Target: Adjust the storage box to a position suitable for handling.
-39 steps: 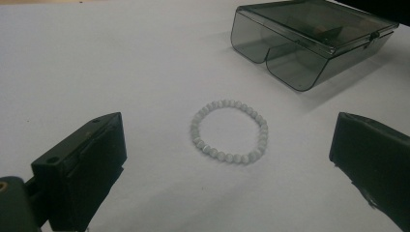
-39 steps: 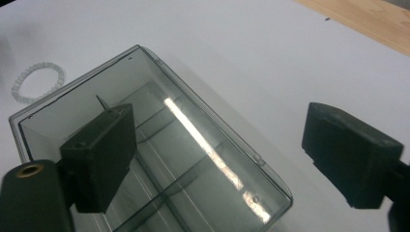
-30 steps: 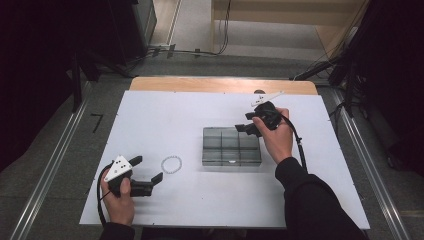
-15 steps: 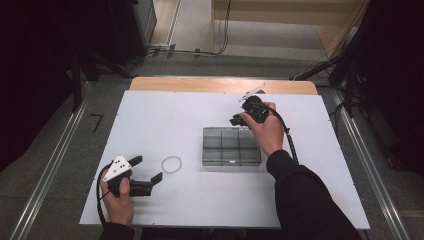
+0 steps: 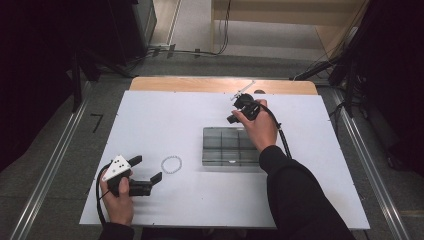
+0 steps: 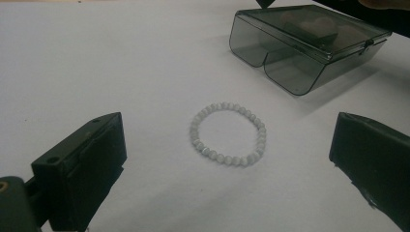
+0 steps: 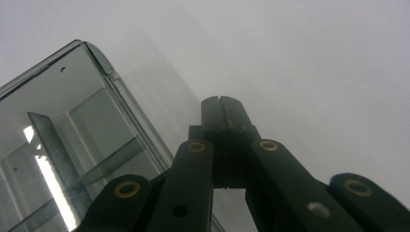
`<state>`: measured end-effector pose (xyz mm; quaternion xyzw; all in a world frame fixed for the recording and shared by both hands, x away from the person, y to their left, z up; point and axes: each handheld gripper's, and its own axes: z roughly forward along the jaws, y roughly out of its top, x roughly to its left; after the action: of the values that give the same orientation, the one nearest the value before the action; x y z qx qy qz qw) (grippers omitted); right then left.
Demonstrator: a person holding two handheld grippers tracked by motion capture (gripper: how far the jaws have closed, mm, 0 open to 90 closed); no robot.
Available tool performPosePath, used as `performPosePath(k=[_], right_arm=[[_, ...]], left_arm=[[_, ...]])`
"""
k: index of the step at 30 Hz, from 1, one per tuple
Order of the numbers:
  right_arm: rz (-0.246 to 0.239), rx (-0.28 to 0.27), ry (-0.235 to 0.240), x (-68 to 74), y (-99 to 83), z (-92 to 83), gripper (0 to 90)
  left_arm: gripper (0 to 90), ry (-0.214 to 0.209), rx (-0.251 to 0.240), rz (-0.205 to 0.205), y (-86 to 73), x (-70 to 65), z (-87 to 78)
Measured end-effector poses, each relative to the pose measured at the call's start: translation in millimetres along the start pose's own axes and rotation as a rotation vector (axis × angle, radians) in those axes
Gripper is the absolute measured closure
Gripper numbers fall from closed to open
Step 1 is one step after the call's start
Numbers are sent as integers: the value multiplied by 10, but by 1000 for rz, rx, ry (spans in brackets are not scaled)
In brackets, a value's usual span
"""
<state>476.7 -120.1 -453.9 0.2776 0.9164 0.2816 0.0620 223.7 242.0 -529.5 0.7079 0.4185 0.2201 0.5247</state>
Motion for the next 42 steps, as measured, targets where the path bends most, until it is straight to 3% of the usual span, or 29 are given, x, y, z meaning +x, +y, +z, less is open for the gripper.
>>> performPosePath(k=[13, 18, 29, 32, 42], right_arm=[[-7, 70, -18, -48, -1, 113, 874], [-38, 109, -3, -30, -2, 158, 875], [-64, 133, 19, 18, 1, 147, 876], [-44, 121, 39, 10, -2, 122, 876], [-43, 136, 47, 22, -13, 124, 876]], left_arm=[[0, 0, -1, -4, 0, 5, 0], [0, -1, -2, -4, 0, 6, -1], [0, -2, -3, -5, 0, 7, 1], [0, -2, -2, -6, 0, 7, 0], [0, -4, -4, -8, -1, 9, 0]])
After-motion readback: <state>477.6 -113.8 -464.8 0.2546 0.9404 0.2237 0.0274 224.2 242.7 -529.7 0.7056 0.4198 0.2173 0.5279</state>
